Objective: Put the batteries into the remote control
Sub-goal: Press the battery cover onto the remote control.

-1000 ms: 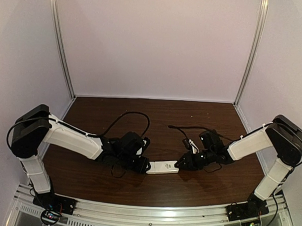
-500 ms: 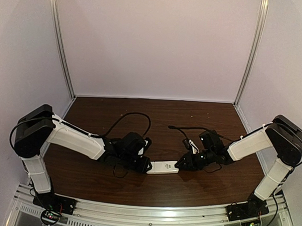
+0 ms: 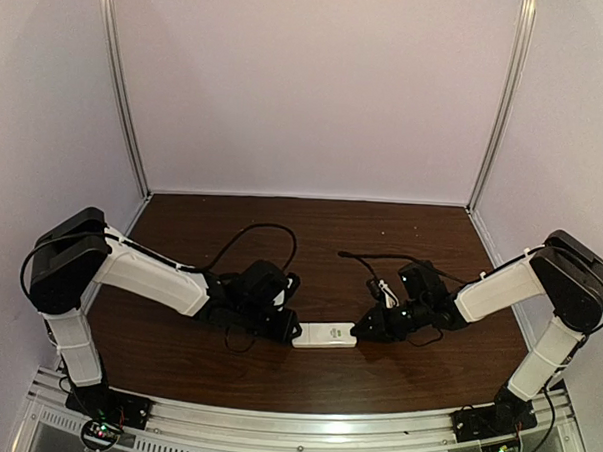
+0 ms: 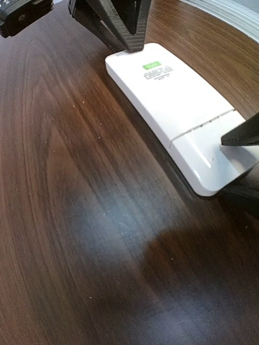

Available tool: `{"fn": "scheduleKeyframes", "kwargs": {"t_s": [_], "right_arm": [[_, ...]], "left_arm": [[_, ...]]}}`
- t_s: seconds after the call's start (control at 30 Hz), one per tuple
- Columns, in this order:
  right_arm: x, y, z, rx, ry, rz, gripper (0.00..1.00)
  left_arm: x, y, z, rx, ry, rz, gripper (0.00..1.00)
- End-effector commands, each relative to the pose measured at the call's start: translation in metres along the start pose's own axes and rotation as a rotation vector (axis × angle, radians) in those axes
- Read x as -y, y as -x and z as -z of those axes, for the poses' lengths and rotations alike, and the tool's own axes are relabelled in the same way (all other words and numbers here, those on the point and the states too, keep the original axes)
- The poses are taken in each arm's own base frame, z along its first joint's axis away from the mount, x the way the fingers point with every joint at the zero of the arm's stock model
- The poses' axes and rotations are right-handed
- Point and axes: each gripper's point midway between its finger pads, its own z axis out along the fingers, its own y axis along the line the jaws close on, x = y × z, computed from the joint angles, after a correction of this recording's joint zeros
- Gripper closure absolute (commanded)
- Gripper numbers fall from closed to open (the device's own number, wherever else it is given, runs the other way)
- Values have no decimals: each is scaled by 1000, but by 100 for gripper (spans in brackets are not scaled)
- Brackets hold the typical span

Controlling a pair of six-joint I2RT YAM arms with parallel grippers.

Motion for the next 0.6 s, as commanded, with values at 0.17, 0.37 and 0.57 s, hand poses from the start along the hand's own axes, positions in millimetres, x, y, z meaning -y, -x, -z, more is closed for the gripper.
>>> {"fn": "scheduleKeyframes", "kwargs": {"t_s": [0.17, 0.37, 0.57], "right_arm": [[-30, -10, -17, -34, 88, 69, 86], [-41, -17, -25, -50, 119, 71, 87], [-36, -15, -26, -54, 91, 77, 86]], "left_arm": [[17, -39, -31, -103, -99, -29, 80], [27, -42, -36, -112, -139, -36, 83], [25, -40, -31, -97, -132, -32, 76]]}}
